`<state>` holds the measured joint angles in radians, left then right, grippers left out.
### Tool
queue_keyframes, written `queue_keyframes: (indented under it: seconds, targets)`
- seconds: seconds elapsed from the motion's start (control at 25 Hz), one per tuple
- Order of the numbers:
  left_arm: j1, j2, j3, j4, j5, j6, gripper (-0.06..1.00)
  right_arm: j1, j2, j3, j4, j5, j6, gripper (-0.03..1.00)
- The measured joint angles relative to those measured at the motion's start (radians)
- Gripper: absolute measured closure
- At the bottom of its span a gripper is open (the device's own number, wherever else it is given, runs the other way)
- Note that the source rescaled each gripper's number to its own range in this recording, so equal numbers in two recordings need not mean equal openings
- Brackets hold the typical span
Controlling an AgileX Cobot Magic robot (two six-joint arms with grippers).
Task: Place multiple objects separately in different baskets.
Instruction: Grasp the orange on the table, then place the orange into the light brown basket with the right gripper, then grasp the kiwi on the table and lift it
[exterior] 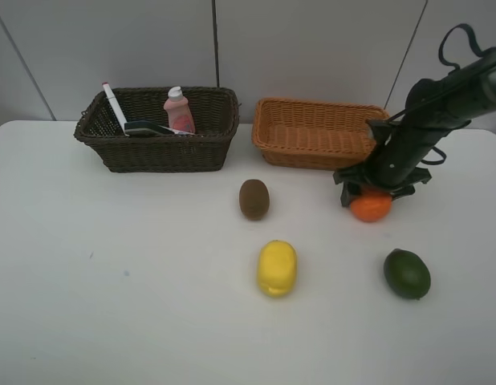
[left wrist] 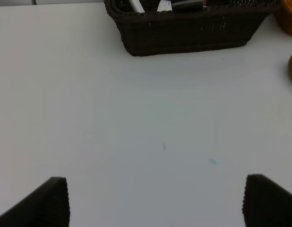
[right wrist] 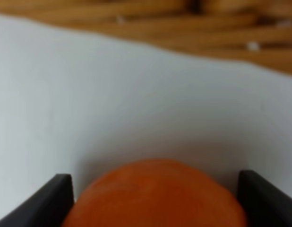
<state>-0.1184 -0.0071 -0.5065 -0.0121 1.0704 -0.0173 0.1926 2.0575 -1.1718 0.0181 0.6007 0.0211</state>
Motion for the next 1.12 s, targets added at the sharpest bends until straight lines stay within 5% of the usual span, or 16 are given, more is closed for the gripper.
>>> queue_keyframes:
  seconds: [0.28,0.72,0.8,0.88,1.12]
  targets:
    - [0.000,0.000,0.000,0.000,0.000,0.000,-0.01,0.000,-0.124,-0.117,0.002,0.115,0.000,0.51]
    - [0.000,0.000,0.000,0.000,0.000,0.000,-0.01,0.000,0.021,-0.451,-0.050,0.082,0.001,0.51]
    - [0.000,0.000,0.000,0.000,0.000,0.000,-0.01,0.000,0.054,-0.477,-0.072,0.077,0.001,0.22]
    - [0.000,0.000,0.000,0.000,0.000,0.000,-0.01,0.000,0.065,-0.481,-0.100,0.078,0.001,0.08]
    - [0.000,0.000,0.000,0.000,0.000,0.000,-0.01,0.000,0.064,-0.485,-0.108,0.129,0.001,0.01]
